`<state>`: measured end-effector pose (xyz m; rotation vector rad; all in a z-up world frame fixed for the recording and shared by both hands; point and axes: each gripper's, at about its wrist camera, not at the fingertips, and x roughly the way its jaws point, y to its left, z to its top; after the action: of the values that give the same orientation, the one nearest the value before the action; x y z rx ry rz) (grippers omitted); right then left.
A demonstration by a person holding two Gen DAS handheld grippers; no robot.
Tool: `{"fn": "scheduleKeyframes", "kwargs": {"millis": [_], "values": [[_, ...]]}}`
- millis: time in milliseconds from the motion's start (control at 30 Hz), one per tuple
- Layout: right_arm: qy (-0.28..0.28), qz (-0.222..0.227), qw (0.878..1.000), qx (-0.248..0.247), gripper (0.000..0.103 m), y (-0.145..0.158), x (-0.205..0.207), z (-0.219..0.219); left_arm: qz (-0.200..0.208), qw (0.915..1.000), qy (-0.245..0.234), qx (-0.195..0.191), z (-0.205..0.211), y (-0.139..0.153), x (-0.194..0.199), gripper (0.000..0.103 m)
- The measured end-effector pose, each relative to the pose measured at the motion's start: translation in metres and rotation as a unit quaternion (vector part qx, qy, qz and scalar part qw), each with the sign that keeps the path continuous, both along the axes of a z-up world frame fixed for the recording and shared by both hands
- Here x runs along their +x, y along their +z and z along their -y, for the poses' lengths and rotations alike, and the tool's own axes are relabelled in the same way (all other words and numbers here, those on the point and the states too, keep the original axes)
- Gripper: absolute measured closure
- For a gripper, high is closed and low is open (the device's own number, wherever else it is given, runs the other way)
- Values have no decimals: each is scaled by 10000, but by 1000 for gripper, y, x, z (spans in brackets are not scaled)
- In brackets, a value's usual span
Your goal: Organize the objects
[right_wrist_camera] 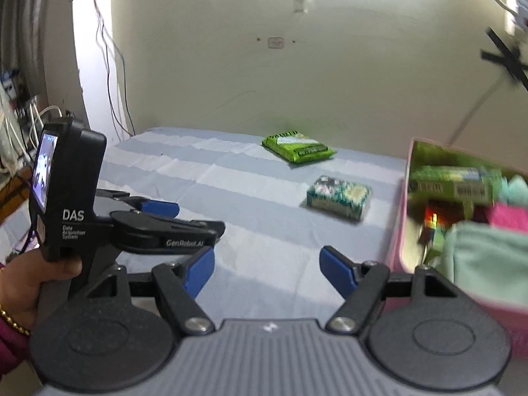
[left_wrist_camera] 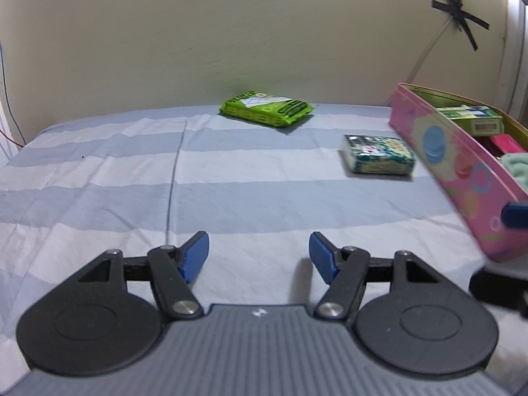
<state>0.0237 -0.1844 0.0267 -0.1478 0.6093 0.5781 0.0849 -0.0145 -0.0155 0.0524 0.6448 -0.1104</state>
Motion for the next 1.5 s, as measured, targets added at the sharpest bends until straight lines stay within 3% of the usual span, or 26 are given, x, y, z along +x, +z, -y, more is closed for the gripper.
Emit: {"fn": "scheduleKeyframes", "kwargs": {"millis": [167, 333, 533, 667, 700, 800, 833, 900, 933, 1100, 1333, 1500], "values": [[321, 124, 9976, -603, 29, 14, 32, -11, -44, 9999, 133, -78, -8, -6, 12, 34], [778, 65, 9836, -1628, 28, 19, 80, -29, 54, 9991, 161, -399, -17, -6, 14, 29], [1264, -424, 9560, -2613, 22, 0, 150, -62, 152, 9942, 357, -1003, -39, -4, 8, 29], [1536, -449, 9220, -3524, 20, -24, 185, -83, 104, 9911, 370, -1278, -48, -4, 12, 29], [1539, -546, 9185, -3602, 13, -28, 194, -85, 106, 9910, 359, -1289, -48, -3, 13, 29], [1774, -984, 9141, -3512, 17, -25, 214, -87, 144, 9914, 336, -1255, -48, -2, 13, 29], [1813, -1135, 9145, -3433, 20, -24, 219, -85, 168, 9916, 353, -1233, -48, -2, 13, 29], [1904, -1553, 9179, -3117, 40, -21, 228, -80, 205, 9918, 457, -1172, -50, -1, 12, 29], [1952, -1684, 9189, -2986, 40, -19, 229, -77, 198, 9912, 475, -1218, -52, -1, 12, 29], [2151, -1582, 9239, -2739, 41, -16, 194, -71, 220, 9887, 527, -1386, -58, 0, 14, 29], [3104, -1118, 8978, -2918, 41, -7, 84, -96, 347, 9849, 512, -1620, -66, 2, 11, 29], [3360, -815, 8942, -2843, 39, -2, 21, -94, 384, 9842, 433, -1673, -67, 2, 11, 29]]}}
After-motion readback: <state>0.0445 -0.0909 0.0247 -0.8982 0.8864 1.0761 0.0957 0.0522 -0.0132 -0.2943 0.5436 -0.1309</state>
